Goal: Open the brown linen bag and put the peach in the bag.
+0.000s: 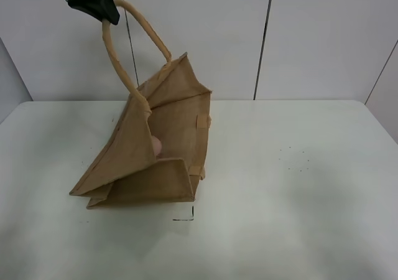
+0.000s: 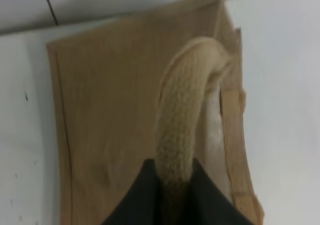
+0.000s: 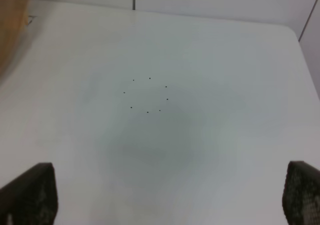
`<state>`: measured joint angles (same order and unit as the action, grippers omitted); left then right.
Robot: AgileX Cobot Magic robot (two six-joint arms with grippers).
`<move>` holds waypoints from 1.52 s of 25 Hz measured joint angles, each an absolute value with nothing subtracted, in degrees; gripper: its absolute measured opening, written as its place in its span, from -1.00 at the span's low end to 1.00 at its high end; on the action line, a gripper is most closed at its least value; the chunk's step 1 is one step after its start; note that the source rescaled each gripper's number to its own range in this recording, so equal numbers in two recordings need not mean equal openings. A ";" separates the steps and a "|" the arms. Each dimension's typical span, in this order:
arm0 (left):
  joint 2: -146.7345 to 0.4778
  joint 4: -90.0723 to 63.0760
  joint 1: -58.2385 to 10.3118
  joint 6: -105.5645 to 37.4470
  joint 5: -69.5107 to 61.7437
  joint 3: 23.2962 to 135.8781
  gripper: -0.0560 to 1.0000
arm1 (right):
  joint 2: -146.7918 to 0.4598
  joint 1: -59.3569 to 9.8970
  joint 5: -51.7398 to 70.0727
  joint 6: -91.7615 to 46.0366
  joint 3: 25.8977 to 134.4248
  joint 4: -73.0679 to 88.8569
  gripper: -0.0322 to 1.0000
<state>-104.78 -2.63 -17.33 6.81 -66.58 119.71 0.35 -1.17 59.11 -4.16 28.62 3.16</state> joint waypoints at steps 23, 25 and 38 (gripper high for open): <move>-104.78 -6.72 -17.33 6.64 -29.86 80.30 0.95 | 0.35 -1.17 59.11 -4.10 28.62 3.27 1.00; -104.78 -6.34 -16.98 6.59 -30.80 80.30 0.98 | 0.35 -1.17 59.11 -4.10 28.62 3.27 1.00; -104.78 2.46 -1.28 4.67 -49.23 80.73 0.98 | 0.35 -1.17 59.11 -3.98 28.62 3.27 1.00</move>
